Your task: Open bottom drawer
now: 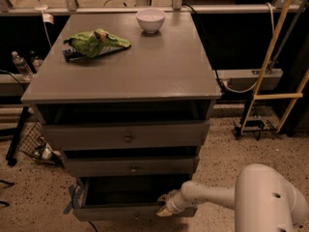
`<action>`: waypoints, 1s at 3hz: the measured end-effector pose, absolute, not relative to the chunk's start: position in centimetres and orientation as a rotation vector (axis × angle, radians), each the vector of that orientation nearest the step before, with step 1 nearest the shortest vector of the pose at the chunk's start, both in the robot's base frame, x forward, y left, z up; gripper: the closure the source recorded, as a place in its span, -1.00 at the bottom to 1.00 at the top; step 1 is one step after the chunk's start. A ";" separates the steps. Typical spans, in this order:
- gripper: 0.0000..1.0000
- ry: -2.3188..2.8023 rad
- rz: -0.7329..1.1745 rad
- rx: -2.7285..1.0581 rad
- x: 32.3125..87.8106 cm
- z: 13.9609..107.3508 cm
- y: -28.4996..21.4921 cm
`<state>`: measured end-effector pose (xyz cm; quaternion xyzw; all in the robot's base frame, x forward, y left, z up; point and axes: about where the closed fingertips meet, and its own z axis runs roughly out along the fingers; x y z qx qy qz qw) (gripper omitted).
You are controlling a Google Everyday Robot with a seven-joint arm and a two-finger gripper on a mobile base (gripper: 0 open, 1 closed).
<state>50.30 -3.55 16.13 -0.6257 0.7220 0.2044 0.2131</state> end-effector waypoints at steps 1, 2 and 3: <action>1.00 2.004 0.567 -1.737 50.3 16.1 -3.6; 1.00 2.020 0.578 -1.738 49.0 15.7 -3.5; 0.94 2.020 0.578 -1.739 49.0 15.9 -3.5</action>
Offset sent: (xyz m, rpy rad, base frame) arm -0.0330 -0.0022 -0.0108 -0.0160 0.0384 -0.0095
